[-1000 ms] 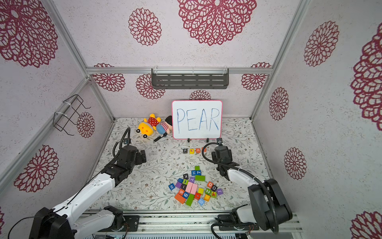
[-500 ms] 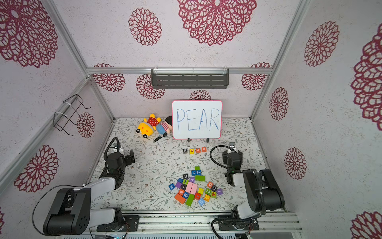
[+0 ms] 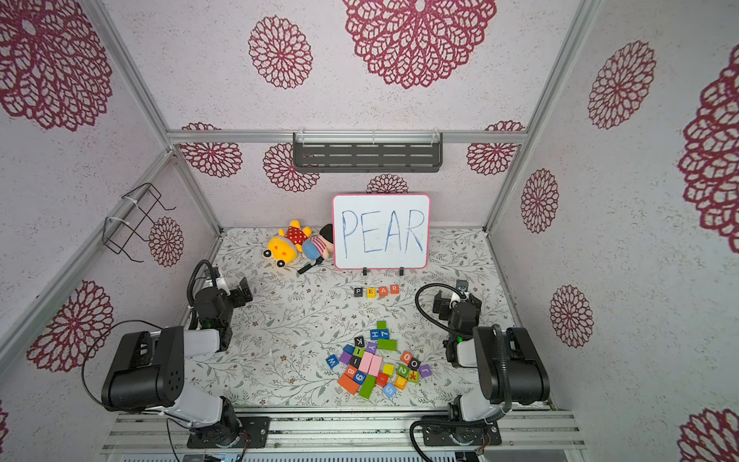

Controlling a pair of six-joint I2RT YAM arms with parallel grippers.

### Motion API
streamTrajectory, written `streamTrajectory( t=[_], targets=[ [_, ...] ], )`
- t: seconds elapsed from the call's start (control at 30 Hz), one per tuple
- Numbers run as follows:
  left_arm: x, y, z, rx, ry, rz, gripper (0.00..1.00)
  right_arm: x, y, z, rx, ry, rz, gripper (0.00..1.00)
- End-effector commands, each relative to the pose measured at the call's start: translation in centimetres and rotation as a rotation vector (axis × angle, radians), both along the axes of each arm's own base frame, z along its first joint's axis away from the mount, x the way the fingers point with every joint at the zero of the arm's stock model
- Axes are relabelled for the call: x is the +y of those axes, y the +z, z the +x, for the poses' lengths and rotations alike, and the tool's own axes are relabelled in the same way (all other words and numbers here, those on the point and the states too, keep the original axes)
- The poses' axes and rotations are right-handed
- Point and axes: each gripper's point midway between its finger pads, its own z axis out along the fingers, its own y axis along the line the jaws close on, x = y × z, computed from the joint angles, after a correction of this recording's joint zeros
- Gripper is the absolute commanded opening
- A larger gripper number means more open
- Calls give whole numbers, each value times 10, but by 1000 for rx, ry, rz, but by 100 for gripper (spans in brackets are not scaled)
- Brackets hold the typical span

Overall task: Spell the uppercase word “pear” with letter blocks
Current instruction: Reset both arms

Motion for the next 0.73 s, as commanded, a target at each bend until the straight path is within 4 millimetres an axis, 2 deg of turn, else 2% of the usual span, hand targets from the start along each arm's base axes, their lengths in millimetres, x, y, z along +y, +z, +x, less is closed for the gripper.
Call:
streamTrajectory(
  t=[0.0, 0.7],
  targets=[
    [-5, 7, -2, -29, 27, 30, 98, 3, 18, 4, -74, 9, 11, 99],
    [0, 8, -2, -29, 39, 29, 98, 3, 15, 8, -55, 27, 30, 99]
  ],
)
